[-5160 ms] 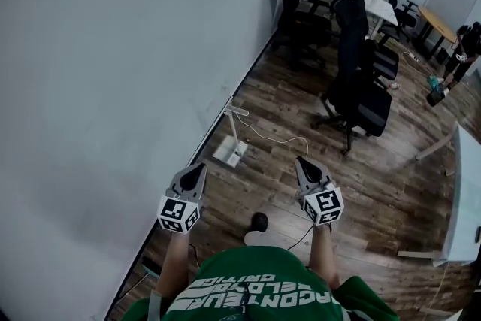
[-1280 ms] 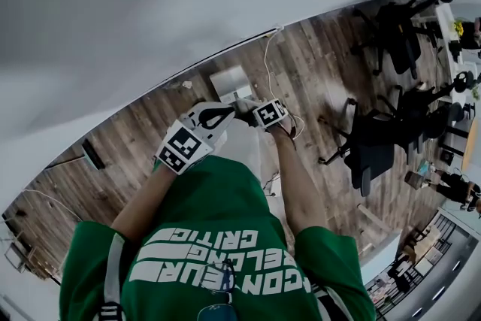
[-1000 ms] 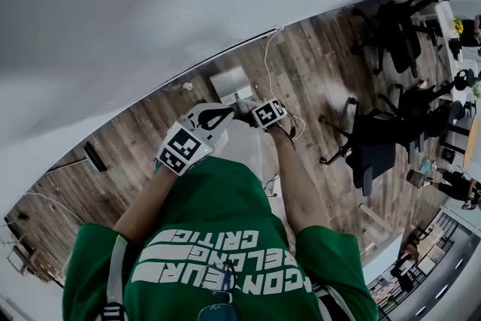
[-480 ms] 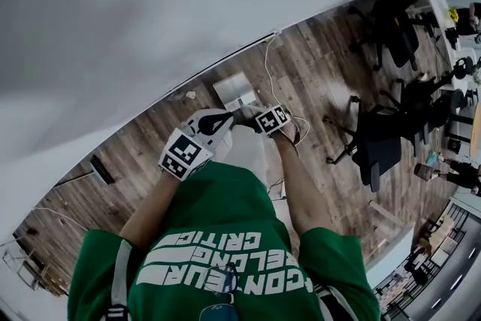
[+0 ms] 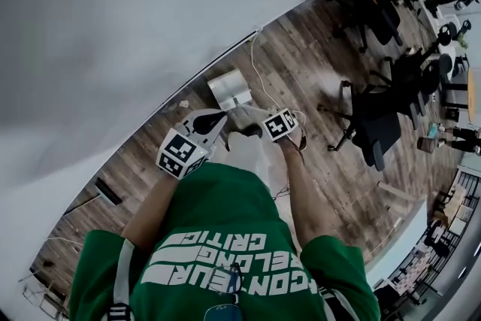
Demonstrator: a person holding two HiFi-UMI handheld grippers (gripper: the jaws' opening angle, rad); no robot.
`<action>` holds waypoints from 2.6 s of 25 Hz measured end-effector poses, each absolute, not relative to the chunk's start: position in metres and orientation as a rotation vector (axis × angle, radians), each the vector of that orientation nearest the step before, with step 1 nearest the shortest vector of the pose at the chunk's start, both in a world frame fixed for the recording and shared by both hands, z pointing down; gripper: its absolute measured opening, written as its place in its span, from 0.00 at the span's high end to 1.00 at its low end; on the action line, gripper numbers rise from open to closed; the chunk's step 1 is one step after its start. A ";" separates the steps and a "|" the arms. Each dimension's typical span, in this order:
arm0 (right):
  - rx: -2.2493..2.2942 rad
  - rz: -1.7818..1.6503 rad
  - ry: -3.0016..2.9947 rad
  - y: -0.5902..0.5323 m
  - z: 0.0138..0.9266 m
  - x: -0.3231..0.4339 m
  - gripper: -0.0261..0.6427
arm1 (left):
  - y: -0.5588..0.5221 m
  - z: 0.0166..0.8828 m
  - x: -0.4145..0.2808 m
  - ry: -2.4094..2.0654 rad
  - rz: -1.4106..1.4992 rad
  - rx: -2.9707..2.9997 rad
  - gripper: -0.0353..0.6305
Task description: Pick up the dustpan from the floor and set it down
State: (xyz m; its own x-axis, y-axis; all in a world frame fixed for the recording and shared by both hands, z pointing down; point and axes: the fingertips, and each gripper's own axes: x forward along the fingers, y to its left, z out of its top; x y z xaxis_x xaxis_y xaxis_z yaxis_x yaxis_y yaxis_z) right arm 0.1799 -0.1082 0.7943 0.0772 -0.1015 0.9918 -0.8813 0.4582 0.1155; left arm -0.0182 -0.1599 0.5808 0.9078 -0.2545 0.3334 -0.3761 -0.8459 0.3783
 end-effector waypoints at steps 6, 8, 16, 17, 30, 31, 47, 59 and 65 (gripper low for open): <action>1.055 0.775 -1.407 -0.081 0.734 0.210 0.79 | -0.156 0.573 0.005 -0.407 0.397 2.682 0.95; 1.089 0.777 -1.406 -0.072 0.710 0.222 0.79 | -0.153 0.568 0.013 -0.386 0.402 2.704 0.95; 1.200 0.710 -1.450 -0.015 0.620 0.268 0.79 | -0.126 0.547 0.044 -0.378 0.398 2.745 0.95; 1.218 0.695 -1.453 -0.005 0.609 0.275 0.79 | -0.121 0.543 0.049 -0.385 0.395 2.746 0.95; 1.474 0.630 -1.451 0.107 0.532 0.351 0.79 | -0.058 0.505 0.096 -0.418 0.350 2.804 0.95; 1.484 0.628 -1.450 0.114 0.531 0.355 0.79 | -0.052 0.503 0.100 -0.414 0.346 2.810 0.95; 1.506 0.621 -1.439 0.183 0.527 0.384 0.79 | 0.018 0.492 0.125 -0.399 0.350 2.841 0.95; 1.482 0.613 -1.455 0.190 0.530 0.379 0.79 | 0.033 0.496 0.109 -0.460 0.322 2.793 0.95; 1.431 0.609 -1.469 0.184 0.544 0.373 0.79 | 0.043 0.508 0.090 -0.520 0.323 2.760 0.95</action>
